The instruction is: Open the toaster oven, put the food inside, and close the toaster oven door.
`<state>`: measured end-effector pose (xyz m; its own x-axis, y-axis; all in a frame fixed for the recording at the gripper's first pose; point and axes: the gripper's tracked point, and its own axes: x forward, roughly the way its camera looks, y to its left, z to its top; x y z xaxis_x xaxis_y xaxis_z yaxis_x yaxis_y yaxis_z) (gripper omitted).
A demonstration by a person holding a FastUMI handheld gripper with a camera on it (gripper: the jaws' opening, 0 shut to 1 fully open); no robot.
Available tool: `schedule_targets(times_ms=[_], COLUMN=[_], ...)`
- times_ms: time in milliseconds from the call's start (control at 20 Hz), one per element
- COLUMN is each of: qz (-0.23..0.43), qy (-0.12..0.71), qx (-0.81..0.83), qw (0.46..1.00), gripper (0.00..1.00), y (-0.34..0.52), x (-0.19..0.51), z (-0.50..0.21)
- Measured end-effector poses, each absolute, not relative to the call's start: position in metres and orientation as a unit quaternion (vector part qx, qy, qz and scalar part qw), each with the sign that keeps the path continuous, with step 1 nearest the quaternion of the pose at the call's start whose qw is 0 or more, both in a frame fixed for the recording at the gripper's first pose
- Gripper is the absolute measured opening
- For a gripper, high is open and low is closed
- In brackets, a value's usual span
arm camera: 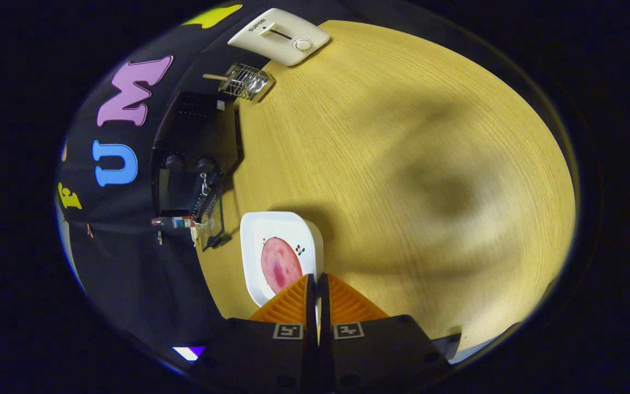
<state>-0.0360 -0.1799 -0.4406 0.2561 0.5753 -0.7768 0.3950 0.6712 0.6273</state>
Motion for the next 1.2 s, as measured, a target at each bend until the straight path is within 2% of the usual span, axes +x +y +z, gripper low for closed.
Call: schedule_targets(times_ms=[300, 800, 1000, 1200], qz=[0.061, 0.031, 0.006, -0.059], qy=[0.571, 0.533, 0.518, 0.471], qx=[0.444, 0.513, 0.558, 0.586], qw=[0.688, 0.673, 0.649, 0.657], gripper=[0.05, 0.05, 0.05, 0.05], y=[-0.102, 0.042, 0.105, 0.138], x=[-0.059, -0.047, -0.024, 0.024], z=[-0.393, -0.357, -0.357, -0.374])
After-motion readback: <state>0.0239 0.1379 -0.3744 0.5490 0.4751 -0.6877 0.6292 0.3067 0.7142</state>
